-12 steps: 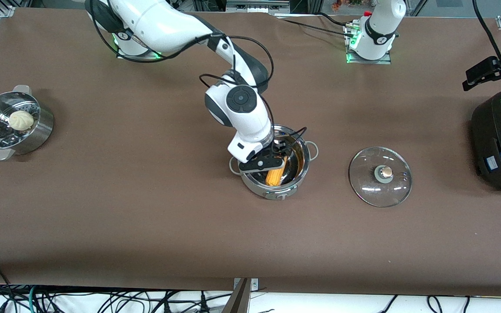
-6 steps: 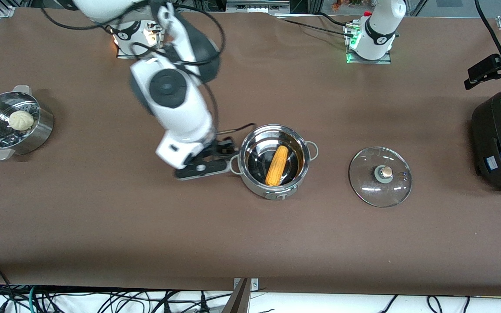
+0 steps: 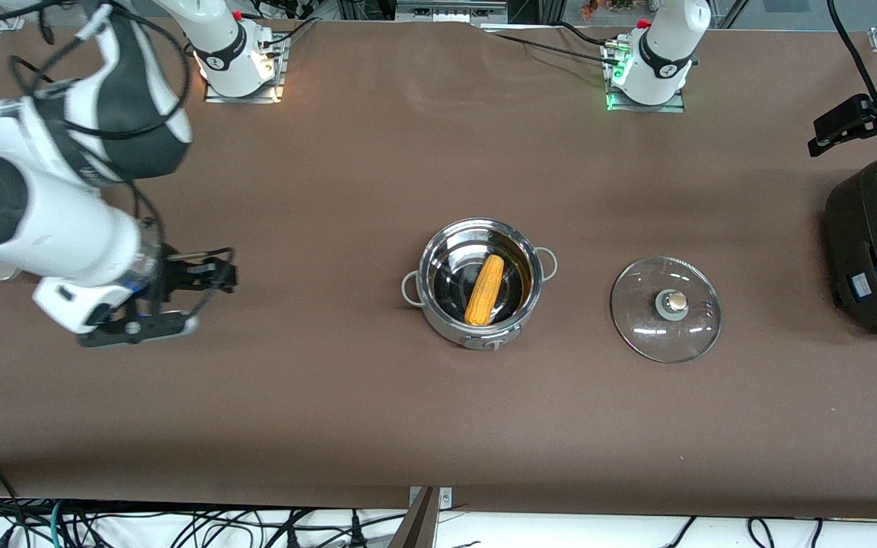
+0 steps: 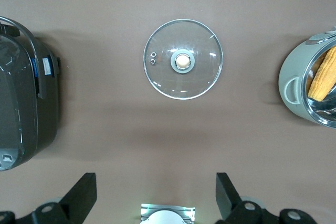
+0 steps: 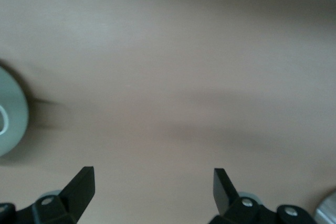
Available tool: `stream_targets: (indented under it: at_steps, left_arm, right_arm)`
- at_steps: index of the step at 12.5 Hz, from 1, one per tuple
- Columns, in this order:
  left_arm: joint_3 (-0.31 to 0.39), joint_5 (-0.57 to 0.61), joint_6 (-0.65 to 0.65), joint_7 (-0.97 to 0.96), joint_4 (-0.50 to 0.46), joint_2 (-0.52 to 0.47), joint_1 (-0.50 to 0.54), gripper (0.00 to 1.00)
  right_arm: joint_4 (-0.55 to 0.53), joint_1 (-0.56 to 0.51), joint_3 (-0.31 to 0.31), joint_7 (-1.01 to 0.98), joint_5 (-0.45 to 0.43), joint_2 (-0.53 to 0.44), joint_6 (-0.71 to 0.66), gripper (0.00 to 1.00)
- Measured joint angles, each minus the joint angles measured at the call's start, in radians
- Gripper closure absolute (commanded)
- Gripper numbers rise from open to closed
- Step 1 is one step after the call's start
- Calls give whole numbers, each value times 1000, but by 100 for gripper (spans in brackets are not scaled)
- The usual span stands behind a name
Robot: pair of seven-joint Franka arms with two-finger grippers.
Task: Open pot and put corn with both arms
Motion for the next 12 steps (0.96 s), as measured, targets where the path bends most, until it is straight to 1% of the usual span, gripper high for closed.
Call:
stream_targets:
  at_steps: [2,3,5,7,8,12]
  left_arm:
    - [0,0,0,0,1,0,0,0]
    - [0,0,0,0,1,0,0,0]
    - [0,0,0,0,2,0,0,0]
    - [0,0,0,0,2,0,0,0]
    - [0,0,0,0,2,0,0,0]
    - [-6,0,0,0,3,0,0,0]
  right_arm:
    - [-33,-45,-6,-2,-1,-47,-25,0]
    - [-81,-72,-9,-2,-1,-87,-23,0]
    - [-212,-124,-11,-2,-1,-182,40,0]
    - [-351,-153,-15,-2,-1,-273,124,0]
    - [-410,-161,-17,-2,-1,-313,143,0]
    - [-580,-171,-25,6,-1,-476,147,0]
